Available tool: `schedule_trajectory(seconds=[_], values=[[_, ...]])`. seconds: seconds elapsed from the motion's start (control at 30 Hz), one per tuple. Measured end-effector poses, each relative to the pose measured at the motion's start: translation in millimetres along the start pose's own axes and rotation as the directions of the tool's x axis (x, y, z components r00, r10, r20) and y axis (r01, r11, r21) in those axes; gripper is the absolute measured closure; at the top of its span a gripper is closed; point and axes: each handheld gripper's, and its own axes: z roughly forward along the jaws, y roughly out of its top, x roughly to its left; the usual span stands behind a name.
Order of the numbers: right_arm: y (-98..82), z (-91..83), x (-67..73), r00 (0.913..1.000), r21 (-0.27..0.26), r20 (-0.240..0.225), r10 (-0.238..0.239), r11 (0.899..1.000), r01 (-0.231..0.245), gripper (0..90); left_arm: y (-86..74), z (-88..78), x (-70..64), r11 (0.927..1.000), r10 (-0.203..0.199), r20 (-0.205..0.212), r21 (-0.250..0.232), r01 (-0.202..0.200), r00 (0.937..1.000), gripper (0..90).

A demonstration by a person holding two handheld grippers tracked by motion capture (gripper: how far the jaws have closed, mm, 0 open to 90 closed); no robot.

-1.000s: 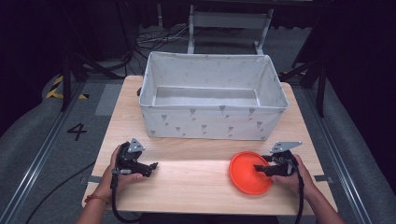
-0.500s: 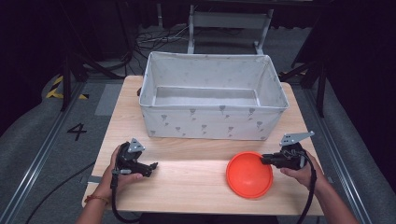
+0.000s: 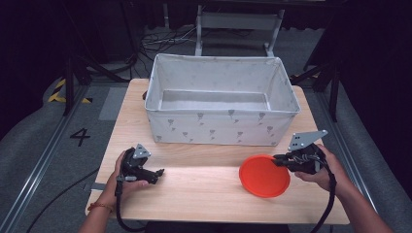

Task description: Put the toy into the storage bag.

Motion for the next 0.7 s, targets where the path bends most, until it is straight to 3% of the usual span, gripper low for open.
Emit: schedule_trajectory(seconds=[0.3, 0.7], values=[[31.1, -37.9, 2.4, 0.9959, 0.013, 0.032, -0.085, 0.996, 0.085, 82.5, 0.1, -0.2, 0.1, 1.0, 0.0, 0.001, 0.003, 0.0, 1.0, 0.6], [54.3, -74.0, 0.6, 0.9903, 0.008, 0.064, -0.123, 0.992, 0.123, 82.5, 0.0, 0.0, 0.0, 1.0, 0.0, 0.0, 0.0, 0.0, 1.0, 0.5]])
